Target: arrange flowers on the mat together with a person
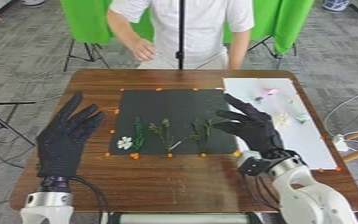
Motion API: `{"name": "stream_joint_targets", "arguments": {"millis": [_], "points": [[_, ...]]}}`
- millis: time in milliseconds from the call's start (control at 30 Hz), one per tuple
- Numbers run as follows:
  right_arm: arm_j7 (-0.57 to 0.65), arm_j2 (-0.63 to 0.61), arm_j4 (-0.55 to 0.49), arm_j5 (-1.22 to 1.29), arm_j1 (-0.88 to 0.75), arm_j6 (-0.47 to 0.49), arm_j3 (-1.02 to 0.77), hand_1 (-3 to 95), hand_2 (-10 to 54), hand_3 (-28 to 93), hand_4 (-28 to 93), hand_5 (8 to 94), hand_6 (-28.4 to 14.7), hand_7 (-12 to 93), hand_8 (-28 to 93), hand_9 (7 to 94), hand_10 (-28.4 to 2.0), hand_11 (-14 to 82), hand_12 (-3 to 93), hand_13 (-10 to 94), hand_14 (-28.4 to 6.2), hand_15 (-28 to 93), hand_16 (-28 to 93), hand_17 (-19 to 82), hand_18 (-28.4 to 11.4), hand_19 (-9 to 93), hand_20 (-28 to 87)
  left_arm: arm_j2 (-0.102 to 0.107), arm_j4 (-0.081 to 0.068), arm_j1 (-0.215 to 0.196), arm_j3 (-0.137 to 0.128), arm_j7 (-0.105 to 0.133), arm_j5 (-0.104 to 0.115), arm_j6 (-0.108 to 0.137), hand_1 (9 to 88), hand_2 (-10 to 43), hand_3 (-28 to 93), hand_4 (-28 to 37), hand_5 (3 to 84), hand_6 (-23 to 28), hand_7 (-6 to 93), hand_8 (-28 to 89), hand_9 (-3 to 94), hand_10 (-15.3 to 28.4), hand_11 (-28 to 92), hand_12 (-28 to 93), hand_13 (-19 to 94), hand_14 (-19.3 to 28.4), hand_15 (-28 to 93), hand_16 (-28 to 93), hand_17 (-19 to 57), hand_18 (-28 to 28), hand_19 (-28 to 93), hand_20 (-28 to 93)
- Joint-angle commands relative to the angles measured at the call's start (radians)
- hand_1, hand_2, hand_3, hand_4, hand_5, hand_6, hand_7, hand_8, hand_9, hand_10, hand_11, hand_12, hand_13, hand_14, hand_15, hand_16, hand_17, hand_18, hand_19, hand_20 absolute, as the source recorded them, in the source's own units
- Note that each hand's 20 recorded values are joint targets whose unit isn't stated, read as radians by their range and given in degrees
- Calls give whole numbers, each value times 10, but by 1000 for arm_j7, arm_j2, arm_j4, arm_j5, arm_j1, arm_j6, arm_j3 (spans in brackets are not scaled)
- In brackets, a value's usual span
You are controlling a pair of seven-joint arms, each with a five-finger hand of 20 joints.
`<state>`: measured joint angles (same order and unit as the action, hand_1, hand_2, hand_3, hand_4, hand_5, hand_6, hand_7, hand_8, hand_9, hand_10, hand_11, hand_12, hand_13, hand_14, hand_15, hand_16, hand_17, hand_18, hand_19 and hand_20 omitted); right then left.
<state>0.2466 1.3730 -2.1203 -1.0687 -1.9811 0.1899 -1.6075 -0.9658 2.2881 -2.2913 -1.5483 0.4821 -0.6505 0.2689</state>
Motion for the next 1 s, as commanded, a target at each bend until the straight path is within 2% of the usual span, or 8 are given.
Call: {"name": "stream_joint_targets", "arguments": {"millis": [33,667,700,733,800,833,900,1000], "points": [[-1,20,-9,-17,-43,39,-39,128,115,792,-283,376,24,114,-128,480,-154,85,114,416,-217,296,156,37,-192,490,171,-17,-7,-18,-11,-27,-1,0,202,91,778,-283,346,69,102,-98,353,198,207,91,274,268,450,-88,-72,242,582,45],[-4,14,-15,-15,-69,7,-48,133,110,796,-283,385,25,118,-131,490,-155,92,112,422,-215,312,133,39,-192,493,169,-28,0,-19,-14,-51,-4,-4,207,93,777,-283,348,71,103,-98,355,202,211,91,272,272,465,-96,-71,241,582,44],[-3,11,-17,-13,-71,-1,-46,133,110,796,-283,386,25,118,-131,490,-155,92,112,422,-215,313,132,39,-192,493,169,-35,0,-18,-17,-61,-10,-9,207,93,777,-283,348,71,103,-98,355,202,211,91,272,272,465,-97,-71,241,582,44],[-1,13,-15,-16,-67,3,-46,134,109,796,-283,386,25,118,-132,491,-155,91,112,422,-215,313,132,39,-192,493,168,-30,1,-18,-14,-52,-7,-4,207,92,778,-283,348,71,103,-98,356,202,212,92,272,272,466,-97,-71,241,583,44],[3,13,-18,-17,-72,2,-45,134,109,797,-283,386,25,118,-132,492,-156,92,111,423,-215,315,131,39,-192,493,168,-34,1,-17,-16,-60,-9,-8,207,92,779,-283,348,71,103,-99,356,203,213,92,271,272,467,-97,-71,241,583,44],[9,15,-22,-15,-77,-4,-45,134,108,797,-283,386,25,118,-131,492,-156,92,111,423,-215,315,131,39,-192,493,168,-44,4,-19,-21,-77,-14,-12,208,92,779,-283,348,71,103,-99,356,203,213,92,271,272,467,-97,-71,241,583,44],[18,14,-27,-12,-82,-17,-44,134,108,798,-283,387,25,118,-132,493,-156,93,111,424,-215,317,131,39,-192,494,168,-56,8,-21,-28,-93,-19,-14,208,92,779,-283,348,71,103,-99,356,203,214,92,271,272,468,-98,-72,241,583,43],[20,16,-27,-16,-77,-19,-46,137,107,798,-283,387,24,118,-132,494,-157,94,111,425,-214,319,130,40,-191,494,168,-55,12,-26,-30,-90,-18,-10,210,93,778,-283,348,72,103,-98,357,203,215,92,271,272,469,-98,-72,241,583,43]]}}
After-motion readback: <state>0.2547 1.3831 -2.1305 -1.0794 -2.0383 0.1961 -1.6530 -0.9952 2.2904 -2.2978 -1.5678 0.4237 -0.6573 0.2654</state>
